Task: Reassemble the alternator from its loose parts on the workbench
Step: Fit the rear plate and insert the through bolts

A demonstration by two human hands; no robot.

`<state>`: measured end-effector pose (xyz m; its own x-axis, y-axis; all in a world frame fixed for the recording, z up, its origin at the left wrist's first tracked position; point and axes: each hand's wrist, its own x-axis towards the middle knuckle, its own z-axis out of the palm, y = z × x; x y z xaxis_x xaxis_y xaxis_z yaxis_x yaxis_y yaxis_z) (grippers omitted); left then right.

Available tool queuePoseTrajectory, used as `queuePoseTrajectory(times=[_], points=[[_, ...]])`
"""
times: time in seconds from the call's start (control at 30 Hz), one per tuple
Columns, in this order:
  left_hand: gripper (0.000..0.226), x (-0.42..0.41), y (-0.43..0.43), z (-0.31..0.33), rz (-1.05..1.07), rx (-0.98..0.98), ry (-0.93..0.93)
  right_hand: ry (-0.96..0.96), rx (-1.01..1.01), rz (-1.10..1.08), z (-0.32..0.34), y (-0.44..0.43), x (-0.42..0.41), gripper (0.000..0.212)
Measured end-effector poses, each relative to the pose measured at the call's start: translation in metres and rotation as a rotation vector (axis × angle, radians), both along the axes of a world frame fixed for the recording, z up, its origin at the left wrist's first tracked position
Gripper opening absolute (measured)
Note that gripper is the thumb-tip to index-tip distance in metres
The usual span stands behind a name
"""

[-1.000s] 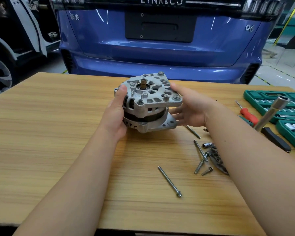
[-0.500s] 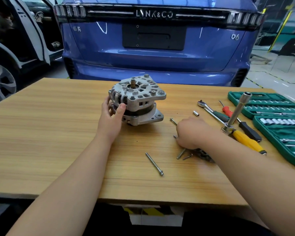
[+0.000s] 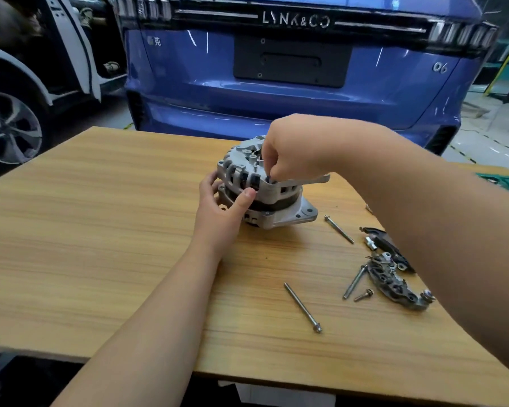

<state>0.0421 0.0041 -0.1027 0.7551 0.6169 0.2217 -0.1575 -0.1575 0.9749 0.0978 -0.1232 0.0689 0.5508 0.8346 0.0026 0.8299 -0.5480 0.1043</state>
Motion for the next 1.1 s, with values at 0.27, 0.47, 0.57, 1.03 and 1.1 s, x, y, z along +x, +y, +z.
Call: queuePoseTrajectory(times=[0.27,0.47,0.57,1.03,1.1], points=[[0.088,-0.001,0.002,0.0,-0.009,0.01,0.016,0.116,0.229,-0.03,-0.006,-0.01,0.004,0.021],[0.089,-0.001,0.0,0.002,-0.013,0.006,0.027,0.117,0.321,-0.024,-0.011,-0.017,-0.001,0.012],[0.086,-0.003,0.0,0.003,-0.016,0.007,0.033,0.07,0.228,-0.028,-0.011,-0.017,-0.005,0.018],[0.092,-0.003,0.001,0.004,-0.025,0.041,0.054,0.09,0.208,-0.044,-0.015,-0.016,-0.001,0.012],[0.089,-0.003,0.002,0.003,-0.03,0.046,0.054,0.054,0.163,-0.052,-0.015,-0.013,-0.002,0.017]])
